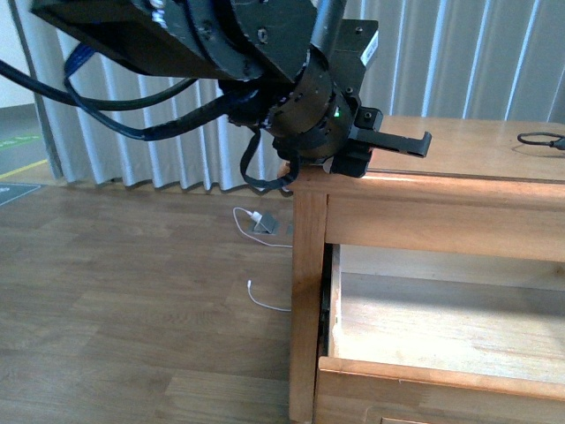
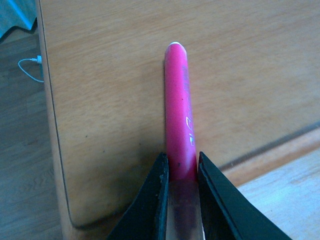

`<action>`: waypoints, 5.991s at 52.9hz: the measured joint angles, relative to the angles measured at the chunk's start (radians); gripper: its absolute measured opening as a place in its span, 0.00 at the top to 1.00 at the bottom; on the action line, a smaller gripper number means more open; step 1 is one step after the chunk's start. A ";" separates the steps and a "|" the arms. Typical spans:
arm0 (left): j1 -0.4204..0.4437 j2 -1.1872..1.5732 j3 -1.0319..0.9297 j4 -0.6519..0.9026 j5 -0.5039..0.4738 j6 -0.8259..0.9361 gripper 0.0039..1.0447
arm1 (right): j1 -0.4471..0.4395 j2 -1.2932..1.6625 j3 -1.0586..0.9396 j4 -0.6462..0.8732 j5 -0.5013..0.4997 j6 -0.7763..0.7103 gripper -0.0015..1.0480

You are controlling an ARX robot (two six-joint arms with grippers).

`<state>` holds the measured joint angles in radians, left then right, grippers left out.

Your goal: Place pink marker in drawer with both arms

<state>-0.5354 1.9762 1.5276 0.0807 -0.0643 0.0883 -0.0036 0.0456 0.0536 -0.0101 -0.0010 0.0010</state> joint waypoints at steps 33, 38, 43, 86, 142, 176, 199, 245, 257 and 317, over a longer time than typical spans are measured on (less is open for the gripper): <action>-0.077 -0.168 -0.280 0.050 0.227 0.099 0.87 | 0.000 0.000 0.000 0.000 0.000 0.000 0.08; -0.094 -0.125 -0.270 0.043 0.224 0.105 0.87 | 0.000 0.000 0.000 0.000 0.000 0.000 0.08; -0.109 -0.061 -0.243 0.042 0.207 0.106 0.87 | 0.000 0.000 0.000 0.000 0.000 0.000 0.08; -0.171 0.227 -0.021 -0.010 0.112 0.035 0.74 | 0.000 0.000 0.000 0.000 0.000 0.000 0.08; 0.034 -0.655 -0.717 0.262 -0.122 -0.078 0.06 | 0.000 0.000 0.000 0.000 0.000 0.000 0.08; 0.187 -1.533 -1.233 -0.050 -0.238 -0.216 0.06 | 0.000 0.000 0.000 0.000 0.000 0.000 0.08; 0.257 -1.649 -1.344 0.054 -0.196 -0.163 0.27 | 0.000 0.000 0.000 0.000 0.000 0.000 0.08; 0.533 -1.966 -1.504 -0.084 0.063 -0.095 0.96 | 0.000 0.000 -0.001 0.000 0.000 0.000 0.08; 0.533 -1.972 -1.504 -0.084 0.064 -0.093 0.96 | 0.000 0.000 -0.001 0.000 0.000 0.000 0.08; 0.533 -1.972 -1.504 -0.084 0.064 -0.092 0.06 | 0.182 1.279 0.273 0.312 0.090 -0.036 0.08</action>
<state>-0.0029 0.0040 0.0235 -0.0032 -0.0006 -0.0040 0.1787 1.3243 0.3267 0.3019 0.0891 -0.0353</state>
